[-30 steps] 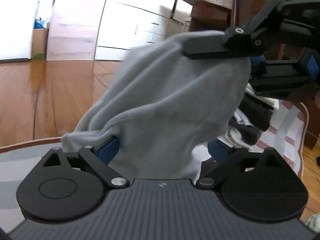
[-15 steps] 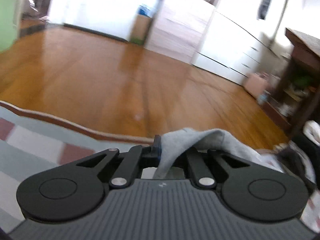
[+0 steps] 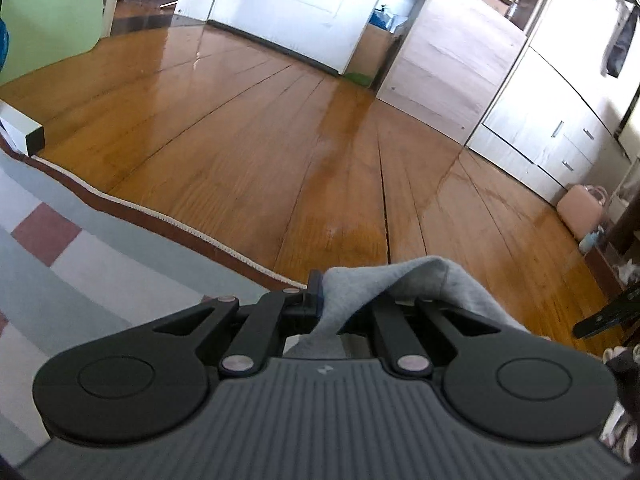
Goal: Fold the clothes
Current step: 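Grasp a shirt edge with the left gripper while the right gripper holds another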
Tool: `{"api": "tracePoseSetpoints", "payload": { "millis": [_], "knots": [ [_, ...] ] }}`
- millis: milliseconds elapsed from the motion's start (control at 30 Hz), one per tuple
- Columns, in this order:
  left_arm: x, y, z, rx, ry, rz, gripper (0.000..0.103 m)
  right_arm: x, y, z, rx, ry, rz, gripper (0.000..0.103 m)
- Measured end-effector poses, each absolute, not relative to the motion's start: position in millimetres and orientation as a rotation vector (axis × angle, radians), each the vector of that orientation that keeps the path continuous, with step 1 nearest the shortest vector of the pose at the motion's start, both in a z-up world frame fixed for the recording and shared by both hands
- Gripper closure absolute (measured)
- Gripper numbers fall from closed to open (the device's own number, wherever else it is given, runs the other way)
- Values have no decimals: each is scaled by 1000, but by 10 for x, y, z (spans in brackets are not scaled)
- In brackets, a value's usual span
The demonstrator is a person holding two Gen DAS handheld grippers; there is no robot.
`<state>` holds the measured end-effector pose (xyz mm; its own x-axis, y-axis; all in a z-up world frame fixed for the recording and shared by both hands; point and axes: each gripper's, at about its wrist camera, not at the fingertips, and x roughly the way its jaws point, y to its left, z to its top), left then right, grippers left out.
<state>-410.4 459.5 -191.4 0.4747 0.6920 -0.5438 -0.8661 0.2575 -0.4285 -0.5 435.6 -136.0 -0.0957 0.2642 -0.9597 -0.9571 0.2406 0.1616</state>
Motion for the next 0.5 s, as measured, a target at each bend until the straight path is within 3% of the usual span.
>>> {"api": "tracePoseSetpoints", "payload": {
  "millis": [67,233,500],
  "knots": [
    [-4175,4744,-1966,-842,229,1025,100,49,4407,-1463,-758,1220,1206,49],
    [-4331,4927,-2212,-1052,201,965,100,48,4498,-1751,-787,1237,1179,45],
    [-4294,4951,-2361,-1140,187,855,100,-210,4451,-1993,-885,1279,1251,45]
  ]
}}
